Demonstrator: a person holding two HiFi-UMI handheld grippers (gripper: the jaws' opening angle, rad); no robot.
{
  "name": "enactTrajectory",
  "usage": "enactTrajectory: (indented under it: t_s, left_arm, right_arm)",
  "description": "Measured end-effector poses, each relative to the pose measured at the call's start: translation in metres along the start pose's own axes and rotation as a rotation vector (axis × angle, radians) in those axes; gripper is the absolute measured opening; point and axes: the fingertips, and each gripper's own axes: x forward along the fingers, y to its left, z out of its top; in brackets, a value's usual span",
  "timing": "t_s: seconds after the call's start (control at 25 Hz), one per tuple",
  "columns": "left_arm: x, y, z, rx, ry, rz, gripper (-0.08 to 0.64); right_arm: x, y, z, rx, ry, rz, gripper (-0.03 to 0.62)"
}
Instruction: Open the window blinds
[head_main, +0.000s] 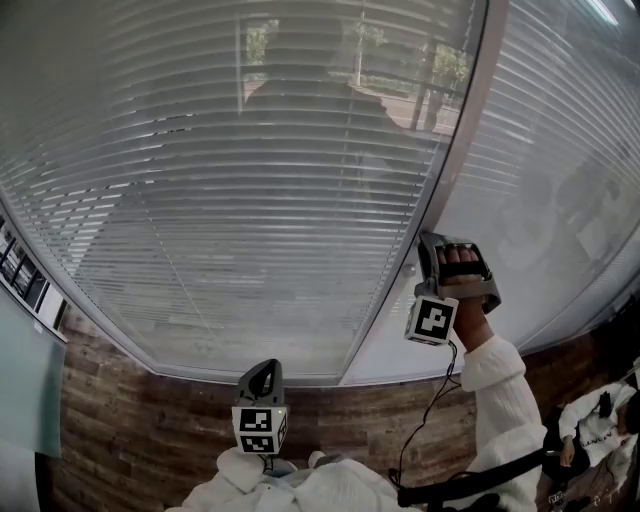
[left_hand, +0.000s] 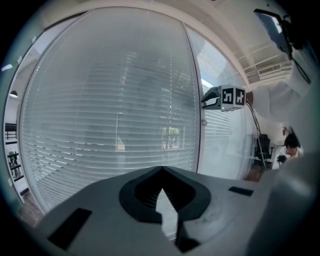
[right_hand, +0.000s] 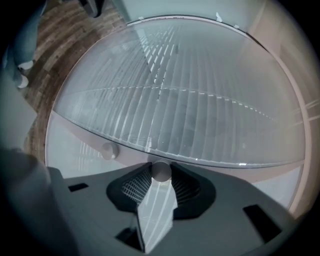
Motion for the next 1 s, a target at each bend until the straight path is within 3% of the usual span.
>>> enactTrajectory:
  t_s: [0.4,0.48,0.52,0.64,0.72,0.8,0.92,1.0]
  left_arm:
    - [0.005,-0.007,0.0,0.008,0.004,-0.008,0.002]
    - [0.007,-0.008,0.0,0.01,0.004,-0.01,0.002]
    - [0.008,-0.008,0.001,0.012,0.005,-0.011,0.002]
    - [0.01,-0.01,0.001,0.021,0.007,-0.015,0.002]
    - [0.012,-0.01,0.001,0.026,0.011,-0.017,0.002]
    - [0.014,-0.011,0.0,0.03,0.015,-0.023,0.002]
    - [0.017,-0.017,0.001,0.031,0.013,-0.039,0.002]
    - [0.019,-0.022,0.001,0.031,0.014,-0.052,0.002]
  right_arm:
    - [-0.003,0.007,0.002,-0.192,-0.046,-0.008,0.129]
    - [-0.002,0.003,0.0,-0.105,-0.04,-0.035,0.13]
    - [-0.001,0.001,-0.002,-0.01,-0.041,-0.045,0.13]
    - [-0.005,-0.002,-0.01,0.432,-0.075,-0.019,0.13]
    - [-0.011,-0.003,-0.014,0.861,-0.125,0.051,0.159]
    - [-0.017,-0.003,-0.019,1.419,-0.207,0.158,0.196]
    - [-0.019,-0.006,-0.032,2.346,-0.358,0.269,0.209]
    - [-0.015,-0.004,-0.039,2.805,-0.43,0.271,0.209]
